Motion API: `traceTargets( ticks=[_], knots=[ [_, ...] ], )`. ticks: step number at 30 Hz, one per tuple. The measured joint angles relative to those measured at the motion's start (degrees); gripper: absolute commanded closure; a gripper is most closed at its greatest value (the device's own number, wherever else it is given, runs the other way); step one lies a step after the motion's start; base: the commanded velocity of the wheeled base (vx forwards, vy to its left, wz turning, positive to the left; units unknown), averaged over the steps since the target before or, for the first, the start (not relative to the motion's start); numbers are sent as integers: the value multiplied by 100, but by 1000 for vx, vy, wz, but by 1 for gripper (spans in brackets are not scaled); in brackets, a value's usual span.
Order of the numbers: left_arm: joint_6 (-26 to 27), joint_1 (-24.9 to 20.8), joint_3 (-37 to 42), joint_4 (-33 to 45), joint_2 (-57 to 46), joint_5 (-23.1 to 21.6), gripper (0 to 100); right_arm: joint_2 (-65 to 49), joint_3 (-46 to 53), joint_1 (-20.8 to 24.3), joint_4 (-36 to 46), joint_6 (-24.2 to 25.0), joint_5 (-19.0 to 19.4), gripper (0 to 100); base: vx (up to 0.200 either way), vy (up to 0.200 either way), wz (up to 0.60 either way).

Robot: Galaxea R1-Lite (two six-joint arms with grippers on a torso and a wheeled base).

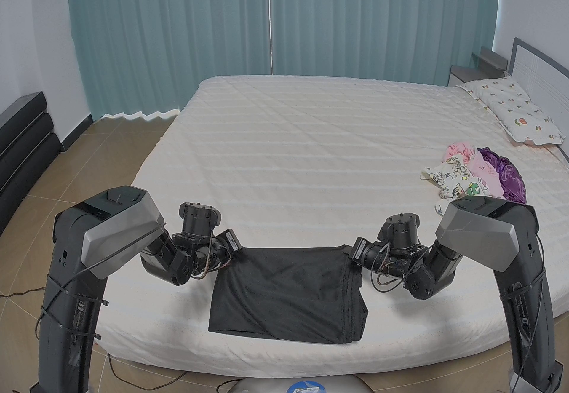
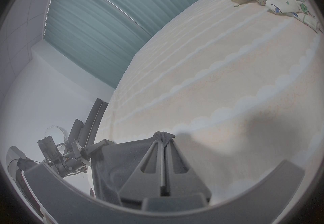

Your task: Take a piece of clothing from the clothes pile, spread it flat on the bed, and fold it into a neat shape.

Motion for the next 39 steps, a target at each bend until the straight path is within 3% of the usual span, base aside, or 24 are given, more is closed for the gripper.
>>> traceTargets(
  ticks=[6, 12, 13, 24, 39],
  knots=[
    [-29, 5, 11, -101, 45, 49, 100, 66, -268, -105, -6, 23, -273, 100, 0, 0, 0],
    [-27, 2, -11, -83, 72, 62, 100, 135, -395, -161, -30, 33, -299, 100, 0, 0, 0],
    [-24, 2, -11, -77, 74, 60, 0, 140, -406, -163, -44, 33, -299, 0, 0, 0, 0],
    [-16, 0, 26, -74, 77, 51, 0, 26, -205, -166, -90, 30, -297, 0, 0, 0, 0],
    [-260, 112, 483, -79, -215, 27, 0, -1067, 2519, 204, -307, -355, -38, 0, 0, 0, 0]
  ],
)
